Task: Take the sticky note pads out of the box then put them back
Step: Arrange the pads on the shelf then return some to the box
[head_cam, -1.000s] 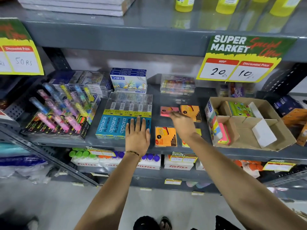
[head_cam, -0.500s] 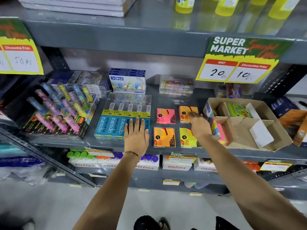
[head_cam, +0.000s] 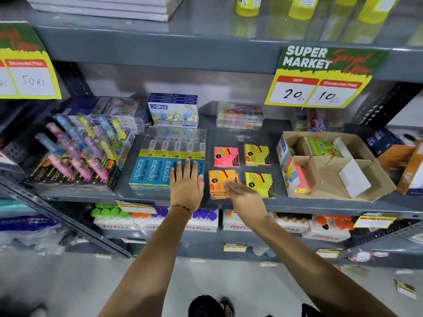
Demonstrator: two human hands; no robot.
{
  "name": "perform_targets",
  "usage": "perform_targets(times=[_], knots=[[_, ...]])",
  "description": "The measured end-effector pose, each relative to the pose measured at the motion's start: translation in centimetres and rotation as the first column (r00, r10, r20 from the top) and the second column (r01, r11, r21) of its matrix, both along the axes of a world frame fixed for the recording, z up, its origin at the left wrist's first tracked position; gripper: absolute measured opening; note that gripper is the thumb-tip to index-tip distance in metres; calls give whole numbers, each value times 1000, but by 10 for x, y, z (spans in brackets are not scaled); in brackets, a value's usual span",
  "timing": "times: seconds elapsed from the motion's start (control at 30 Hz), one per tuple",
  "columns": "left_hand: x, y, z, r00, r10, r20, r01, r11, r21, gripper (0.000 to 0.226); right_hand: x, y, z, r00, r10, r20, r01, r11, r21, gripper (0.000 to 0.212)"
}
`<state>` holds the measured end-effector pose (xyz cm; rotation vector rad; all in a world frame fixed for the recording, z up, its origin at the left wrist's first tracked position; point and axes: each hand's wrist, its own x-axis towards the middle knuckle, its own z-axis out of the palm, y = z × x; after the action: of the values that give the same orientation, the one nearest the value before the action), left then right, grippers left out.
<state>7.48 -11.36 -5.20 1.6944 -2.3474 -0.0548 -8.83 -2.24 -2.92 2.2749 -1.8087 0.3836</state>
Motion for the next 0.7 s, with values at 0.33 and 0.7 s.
perform_targets(times=[0.33,0.7], knots=[[0,-1,0,1000,-5,-7,5,1000,-5,49,-31,-39,15,906,-328,266,303,944,134,41],[0,0,1,999,-5,-50,3,999,-37,46,-82,-61,20,916,-400,-17,392,888,242,58]])
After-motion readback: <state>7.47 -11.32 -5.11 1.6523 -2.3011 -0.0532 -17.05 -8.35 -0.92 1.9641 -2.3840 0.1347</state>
